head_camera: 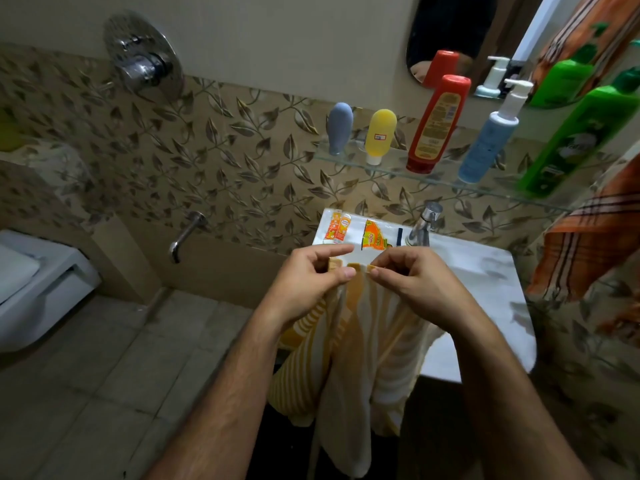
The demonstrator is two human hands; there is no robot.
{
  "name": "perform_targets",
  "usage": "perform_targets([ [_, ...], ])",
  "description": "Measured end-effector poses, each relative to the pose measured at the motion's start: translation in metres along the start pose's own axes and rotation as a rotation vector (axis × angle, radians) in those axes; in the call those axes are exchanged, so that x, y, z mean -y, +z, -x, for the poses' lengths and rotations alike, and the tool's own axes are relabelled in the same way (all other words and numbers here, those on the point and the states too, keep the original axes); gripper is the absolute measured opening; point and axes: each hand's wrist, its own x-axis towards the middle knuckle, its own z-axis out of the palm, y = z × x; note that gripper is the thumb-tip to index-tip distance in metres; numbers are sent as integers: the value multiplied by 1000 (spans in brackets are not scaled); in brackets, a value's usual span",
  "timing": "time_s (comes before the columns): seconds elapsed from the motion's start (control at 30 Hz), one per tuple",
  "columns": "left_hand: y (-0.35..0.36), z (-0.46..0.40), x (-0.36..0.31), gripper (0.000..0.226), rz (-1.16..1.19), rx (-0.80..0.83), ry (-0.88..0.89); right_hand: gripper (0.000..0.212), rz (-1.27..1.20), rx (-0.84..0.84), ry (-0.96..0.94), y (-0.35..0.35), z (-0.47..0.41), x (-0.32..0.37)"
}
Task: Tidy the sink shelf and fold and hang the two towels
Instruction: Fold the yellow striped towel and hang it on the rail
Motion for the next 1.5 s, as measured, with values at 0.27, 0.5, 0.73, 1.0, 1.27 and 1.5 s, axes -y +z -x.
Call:
perform_targets([
  [0.27,9,1,0,9,-7,60,-23,11,-17,65,-4,4,-2,6],
  [0.5,-4,-14,11,5,-153,-188,-31,20,44,71,88,-10,6,2],
  [0.73,-14,-20,16,2,-134,-290,-70,17,46,66,100,-39,27,8],
  [1.0,-15,-11,16,43,-2,15,-12,13,47,35,7,-25,12,10],
  [1.27,5,3,-2,26,66,220,11,10,32,125,-28,-4,4,15],
  [1.5,-10,-6,11,7,-72,-100,-68,16,48,108,95,-5,10,16],
])
